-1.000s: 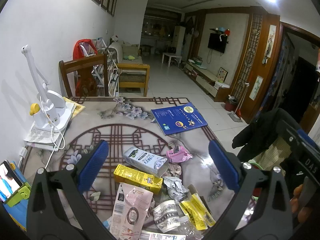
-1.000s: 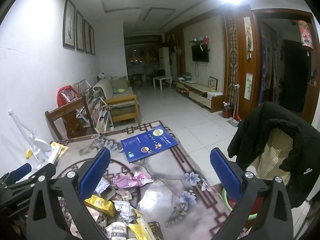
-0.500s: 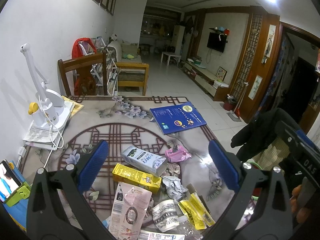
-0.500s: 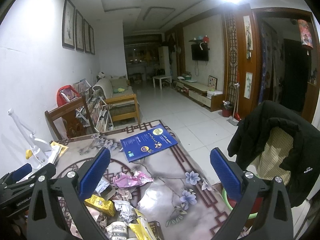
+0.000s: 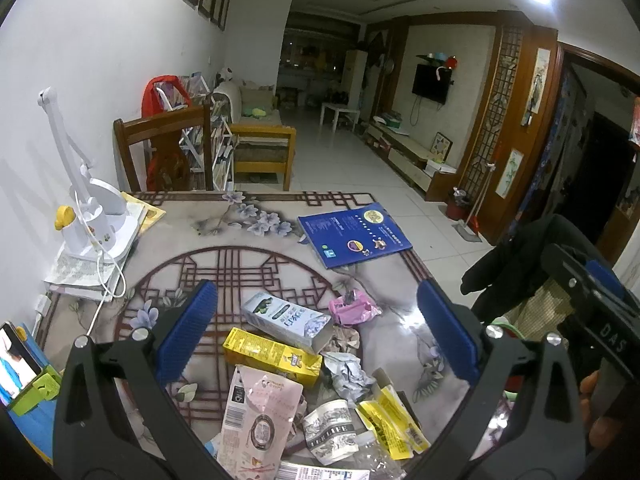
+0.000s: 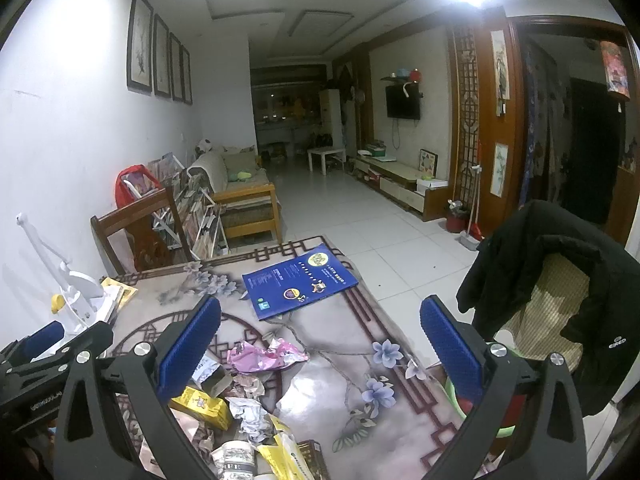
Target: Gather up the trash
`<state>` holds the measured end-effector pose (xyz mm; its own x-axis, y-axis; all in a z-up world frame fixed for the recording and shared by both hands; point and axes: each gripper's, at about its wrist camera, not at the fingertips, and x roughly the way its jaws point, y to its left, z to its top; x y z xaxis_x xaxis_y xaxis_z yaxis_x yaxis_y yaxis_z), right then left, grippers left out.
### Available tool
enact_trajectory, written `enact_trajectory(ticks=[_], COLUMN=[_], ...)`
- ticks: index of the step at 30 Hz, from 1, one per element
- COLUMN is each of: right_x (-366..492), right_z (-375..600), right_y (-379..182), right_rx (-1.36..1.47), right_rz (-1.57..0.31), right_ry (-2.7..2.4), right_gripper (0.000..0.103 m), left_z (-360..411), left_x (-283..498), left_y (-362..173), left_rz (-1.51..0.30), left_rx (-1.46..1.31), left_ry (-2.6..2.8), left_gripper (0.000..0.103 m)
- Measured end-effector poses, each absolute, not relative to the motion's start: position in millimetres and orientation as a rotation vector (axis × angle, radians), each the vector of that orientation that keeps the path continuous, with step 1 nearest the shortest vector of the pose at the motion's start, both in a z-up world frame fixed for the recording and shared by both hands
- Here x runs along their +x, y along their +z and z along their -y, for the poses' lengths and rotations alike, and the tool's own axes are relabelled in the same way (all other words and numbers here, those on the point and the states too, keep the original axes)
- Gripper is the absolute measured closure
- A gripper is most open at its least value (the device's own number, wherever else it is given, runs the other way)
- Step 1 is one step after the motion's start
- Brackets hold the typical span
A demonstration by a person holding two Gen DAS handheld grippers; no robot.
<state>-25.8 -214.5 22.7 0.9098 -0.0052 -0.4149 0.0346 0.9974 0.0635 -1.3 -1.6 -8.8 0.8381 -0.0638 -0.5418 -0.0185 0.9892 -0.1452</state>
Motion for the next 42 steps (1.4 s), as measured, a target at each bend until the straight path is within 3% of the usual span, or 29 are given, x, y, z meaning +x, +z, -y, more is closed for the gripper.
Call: enact_trajectory(ticks=[24,28,34,39,42], right_x=[-19,-7,14,5,5], right_z=[214,213,204,183,179], right_y=[11,-21,-125,-177,-195], right_rx=[0.059,0.067,0.132,0.062,0.028], right_rz=[-0.461,-0.599,-0.996,-1.142,-1.21], right_ry=[-0.013,0.084,0.24,0.296,0.3], right_gripper=[0.007,0.007,0.007,0.033,0.047], left_z=[-17,-34,-83,-124,-135], left_x=[9,11,7,-1,1], left_y=[-14,-29,-67,-101,-121], left_rz=[-0.612,-0.645,-0.753,-0.853,-0.913], left_rx=[-0.221,-0.138,-0.156,-0.243,-0.293], left_ry=[-0.019,0.052,0.137,0.194,0.2], left_gripper=[0.005,0.005,0.005,0.009,0.026])
